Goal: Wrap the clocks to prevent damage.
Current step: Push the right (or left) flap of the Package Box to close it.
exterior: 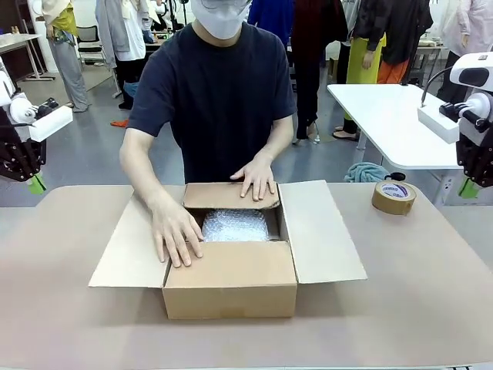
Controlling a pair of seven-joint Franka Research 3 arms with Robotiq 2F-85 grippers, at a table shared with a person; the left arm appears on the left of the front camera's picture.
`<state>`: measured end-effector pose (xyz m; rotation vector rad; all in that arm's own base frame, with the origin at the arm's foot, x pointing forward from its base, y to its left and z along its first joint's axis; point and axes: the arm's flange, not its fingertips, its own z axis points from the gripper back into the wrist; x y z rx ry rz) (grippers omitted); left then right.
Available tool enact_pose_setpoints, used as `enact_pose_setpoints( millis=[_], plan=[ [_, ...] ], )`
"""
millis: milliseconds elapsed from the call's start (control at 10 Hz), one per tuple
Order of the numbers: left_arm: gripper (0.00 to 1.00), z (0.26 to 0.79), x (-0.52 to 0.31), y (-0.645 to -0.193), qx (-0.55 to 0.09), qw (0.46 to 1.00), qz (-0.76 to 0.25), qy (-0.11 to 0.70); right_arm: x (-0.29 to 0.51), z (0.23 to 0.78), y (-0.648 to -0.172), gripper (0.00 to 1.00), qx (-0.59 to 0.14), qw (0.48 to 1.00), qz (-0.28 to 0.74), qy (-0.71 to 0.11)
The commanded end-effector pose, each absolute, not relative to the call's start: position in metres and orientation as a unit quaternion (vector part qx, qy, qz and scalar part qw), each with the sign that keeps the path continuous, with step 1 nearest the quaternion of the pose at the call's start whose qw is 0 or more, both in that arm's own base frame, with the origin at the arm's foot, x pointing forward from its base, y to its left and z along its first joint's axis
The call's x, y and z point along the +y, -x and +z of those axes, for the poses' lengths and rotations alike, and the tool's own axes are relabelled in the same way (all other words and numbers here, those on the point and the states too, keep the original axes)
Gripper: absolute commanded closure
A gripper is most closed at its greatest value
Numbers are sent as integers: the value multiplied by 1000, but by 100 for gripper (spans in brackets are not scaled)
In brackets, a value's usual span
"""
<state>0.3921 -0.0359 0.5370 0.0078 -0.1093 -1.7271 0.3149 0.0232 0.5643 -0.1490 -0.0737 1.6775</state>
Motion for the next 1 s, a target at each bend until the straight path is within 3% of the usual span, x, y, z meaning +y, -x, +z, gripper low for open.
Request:
enact_pose_setpoints(
  millis=[0,900],
  plan=[
    [100,537,-35,-391,-47,648,-760,-2,22,563,-314,99,-38,660,748,58],
    [100,537,-35,-391,-47,648,-760,-2,22,563,-314,99,-38,660,748,58]
  ],
)
